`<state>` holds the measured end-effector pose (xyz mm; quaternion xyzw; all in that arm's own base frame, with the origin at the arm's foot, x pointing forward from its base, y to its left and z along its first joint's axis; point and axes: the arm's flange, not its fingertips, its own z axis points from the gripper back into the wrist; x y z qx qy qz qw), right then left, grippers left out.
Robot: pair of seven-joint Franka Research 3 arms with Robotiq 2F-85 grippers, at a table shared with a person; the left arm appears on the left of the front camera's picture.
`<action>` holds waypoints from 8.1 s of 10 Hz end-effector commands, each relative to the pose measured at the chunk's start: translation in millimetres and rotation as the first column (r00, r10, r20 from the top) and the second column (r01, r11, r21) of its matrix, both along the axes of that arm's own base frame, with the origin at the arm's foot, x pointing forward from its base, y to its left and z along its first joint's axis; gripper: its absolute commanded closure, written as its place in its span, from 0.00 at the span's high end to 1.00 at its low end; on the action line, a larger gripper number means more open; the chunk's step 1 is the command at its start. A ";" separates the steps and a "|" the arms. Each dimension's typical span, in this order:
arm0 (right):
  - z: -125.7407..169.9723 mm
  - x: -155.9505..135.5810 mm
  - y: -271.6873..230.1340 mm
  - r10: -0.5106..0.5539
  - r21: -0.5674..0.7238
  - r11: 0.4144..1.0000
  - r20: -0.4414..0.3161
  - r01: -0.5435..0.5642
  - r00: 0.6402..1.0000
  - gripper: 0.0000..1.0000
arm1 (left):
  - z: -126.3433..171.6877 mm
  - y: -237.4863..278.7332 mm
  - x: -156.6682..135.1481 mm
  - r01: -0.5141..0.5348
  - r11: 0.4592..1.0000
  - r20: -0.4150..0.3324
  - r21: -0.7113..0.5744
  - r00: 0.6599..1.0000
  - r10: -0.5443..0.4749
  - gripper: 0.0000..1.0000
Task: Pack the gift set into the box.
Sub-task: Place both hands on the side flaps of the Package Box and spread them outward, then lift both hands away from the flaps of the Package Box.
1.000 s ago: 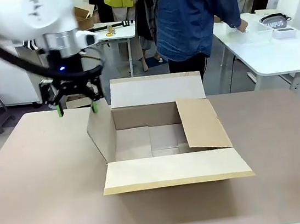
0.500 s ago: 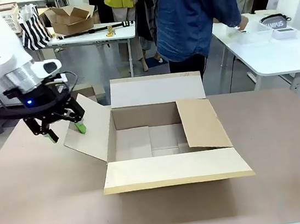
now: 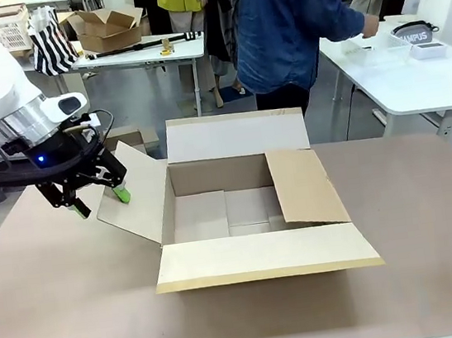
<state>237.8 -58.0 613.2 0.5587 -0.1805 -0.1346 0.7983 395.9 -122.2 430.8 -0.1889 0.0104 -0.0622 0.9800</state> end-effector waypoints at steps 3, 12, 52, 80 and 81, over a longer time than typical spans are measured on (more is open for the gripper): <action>3.1 76.3 128.6 0.076 -0.360 0.923 -0.167 -0.133 0.983 1.00 | 2.5 -0.2 2.1 -0.017 1.000 -0.003 0.023 1.000 0.017 1.00; -119.7 110.3 298.1 0.247 -0.785 0.537 -0.204 -0.309 0.947 1.00 | 2.5 -0.2 2.1 -0.017 1.000 -0.003 0.023 1.000 0.017 1.00; -130.4 124.3 232.3 -0.165 -0.961 0.109 -0.269 -0.254 0.949 1.00 | 2.5 -0.2 2.1 -0.017 1.000 -0.003 0.023 1.000 0.017 1.00; -168.9 119.1 125.6 -0.257 -0.852 0.505 -0.304 -0.141 0.917 1.00 | 2.5 -0.2 2.1 -0.017 1.000 -0.003 0.023 1.000 0.017 1.00; -168.9 119.1 125.6 -0.257 -0.852 0.505 -0.304 -0.141 0.917 1.00 | 2.5 -0.2 2.1 -0.017 1.000 -0.003 0.023 1.000 0.017 1.00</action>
